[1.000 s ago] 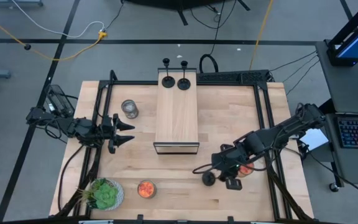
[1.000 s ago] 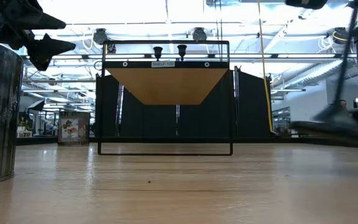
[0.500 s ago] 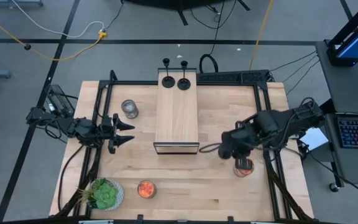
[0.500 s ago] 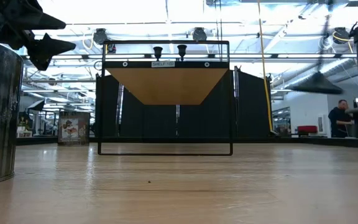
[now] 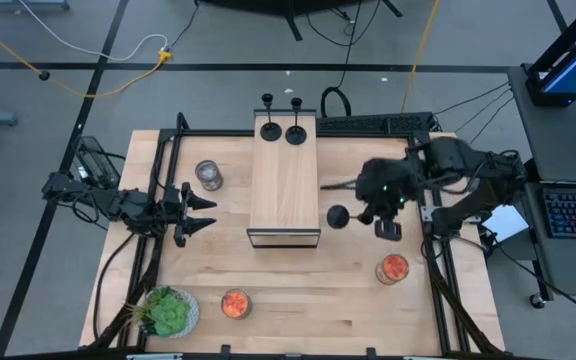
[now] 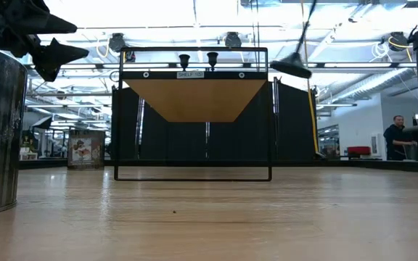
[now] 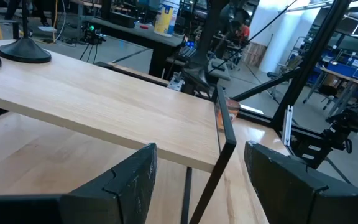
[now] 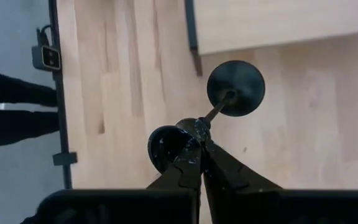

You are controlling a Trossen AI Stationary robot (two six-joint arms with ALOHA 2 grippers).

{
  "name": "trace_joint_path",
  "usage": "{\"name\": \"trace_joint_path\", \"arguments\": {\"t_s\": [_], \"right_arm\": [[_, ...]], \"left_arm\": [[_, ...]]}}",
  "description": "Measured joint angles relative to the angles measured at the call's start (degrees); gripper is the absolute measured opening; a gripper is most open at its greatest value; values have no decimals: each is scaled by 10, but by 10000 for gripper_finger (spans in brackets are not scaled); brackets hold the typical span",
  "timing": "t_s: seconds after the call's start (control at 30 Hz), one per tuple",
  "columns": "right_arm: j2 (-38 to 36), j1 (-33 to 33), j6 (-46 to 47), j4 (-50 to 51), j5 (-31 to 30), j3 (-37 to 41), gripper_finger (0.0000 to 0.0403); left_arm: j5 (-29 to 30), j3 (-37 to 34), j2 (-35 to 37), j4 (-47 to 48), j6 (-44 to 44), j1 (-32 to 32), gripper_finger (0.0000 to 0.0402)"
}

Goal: Pick & Place candle stick holders
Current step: Put the black candle holder on the shelf

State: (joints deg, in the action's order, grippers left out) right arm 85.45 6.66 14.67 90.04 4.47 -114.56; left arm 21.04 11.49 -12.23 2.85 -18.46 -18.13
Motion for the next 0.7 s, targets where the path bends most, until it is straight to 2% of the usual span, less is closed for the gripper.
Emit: {"name": "trace_joint_path", "arguments": {"t_s": [0.5, 0.7], "right_arm": [[1, -150, -145, -1, -1, -51, 0], [1, -199, -207, -67, 1, -51, 0]], "left_arm": [[0, 0, 0, -1, -12, 0, 250], [0, 0, 0, -1, -18, 0, 250]]}}
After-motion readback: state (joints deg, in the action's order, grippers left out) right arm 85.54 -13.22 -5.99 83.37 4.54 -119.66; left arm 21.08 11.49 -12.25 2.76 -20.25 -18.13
